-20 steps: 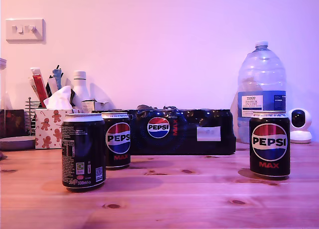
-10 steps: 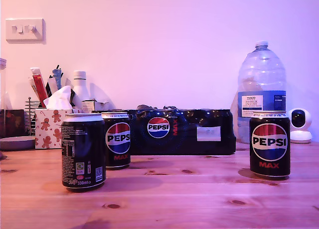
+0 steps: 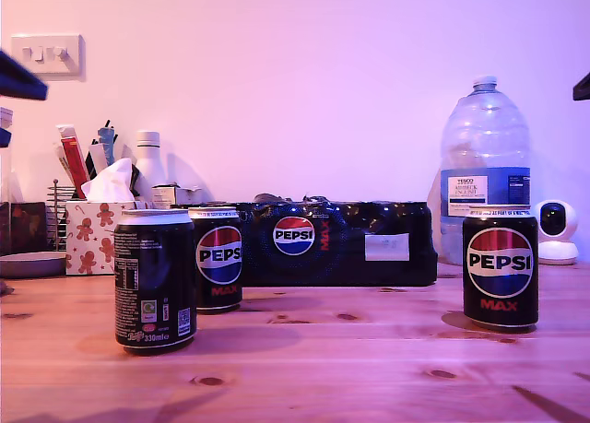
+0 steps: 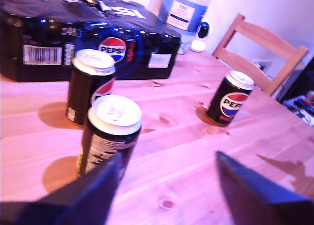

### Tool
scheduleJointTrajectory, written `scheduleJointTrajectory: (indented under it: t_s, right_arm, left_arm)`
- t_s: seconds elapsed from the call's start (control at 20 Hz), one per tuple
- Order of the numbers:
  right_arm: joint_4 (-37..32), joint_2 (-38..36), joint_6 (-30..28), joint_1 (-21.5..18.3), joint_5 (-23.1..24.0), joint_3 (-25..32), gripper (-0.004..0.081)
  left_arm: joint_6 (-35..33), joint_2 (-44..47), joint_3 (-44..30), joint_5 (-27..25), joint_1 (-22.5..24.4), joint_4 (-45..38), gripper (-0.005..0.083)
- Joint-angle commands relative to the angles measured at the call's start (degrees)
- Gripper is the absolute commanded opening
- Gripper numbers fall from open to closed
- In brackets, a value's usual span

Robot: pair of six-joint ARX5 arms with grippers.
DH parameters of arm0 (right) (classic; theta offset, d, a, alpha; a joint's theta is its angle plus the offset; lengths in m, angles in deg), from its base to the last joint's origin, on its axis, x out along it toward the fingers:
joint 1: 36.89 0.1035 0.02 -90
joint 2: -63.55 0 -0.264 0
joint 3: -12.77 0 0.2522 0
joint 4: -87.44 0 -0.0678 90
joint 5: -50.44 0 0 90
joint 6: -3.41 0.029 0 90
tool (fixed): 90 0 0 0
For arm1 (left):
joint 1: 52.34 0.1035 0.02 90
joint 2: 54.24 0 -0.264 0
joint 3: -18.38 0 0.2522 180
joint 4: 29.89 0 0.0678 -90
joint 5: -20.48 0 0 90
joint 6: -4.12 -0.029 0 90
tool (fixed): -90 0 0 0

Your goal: Stack up the Pepsi cans on top of each other

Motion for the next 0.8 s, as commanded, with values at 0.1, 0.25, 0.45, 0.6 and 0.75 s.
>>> scheduleJointTrajectory:
  t_s: [0.1, 0.25, 0.45, 0.6, 0.75]
  right_arm:
    - [-1.38, 2.32, -0.09, 1.25, 0.59, 0.37, 0.0476]
    - [-2.84, 4.44, -0.22, 1.49, 0.83, 0.37, 0.0476]
    - [-3.19, 6.86, -0.37, 1.49, 0.77, 0.37, 0.0474]
    - [-3.21, 8.22, -0.35, 1.49, 0.74, 0.37, 0.0474]
    - [-3.32, 9.01, -0.35, 1.49, 0.72, 0.37, 0.0474]
  left_arm:
    - [-2.19, -6.45, -0.59, -4.33, -4.57, -4.48, 0.0785]
    - [-5.86, -12.24, -0.59, -8.94, -7.56, -8.70, 0.0785]
    - [-10.95, -19.15, -0.61, -12.96, -6.97, -14.49, 0.0785]
    - [-14.21, -24.22, -0.61, -14.53, -4.63, -20.57, 0.0785]
    - [-14.53, -29.00, -0.61, -12.09, -0.20, -24.70, 0.0784]
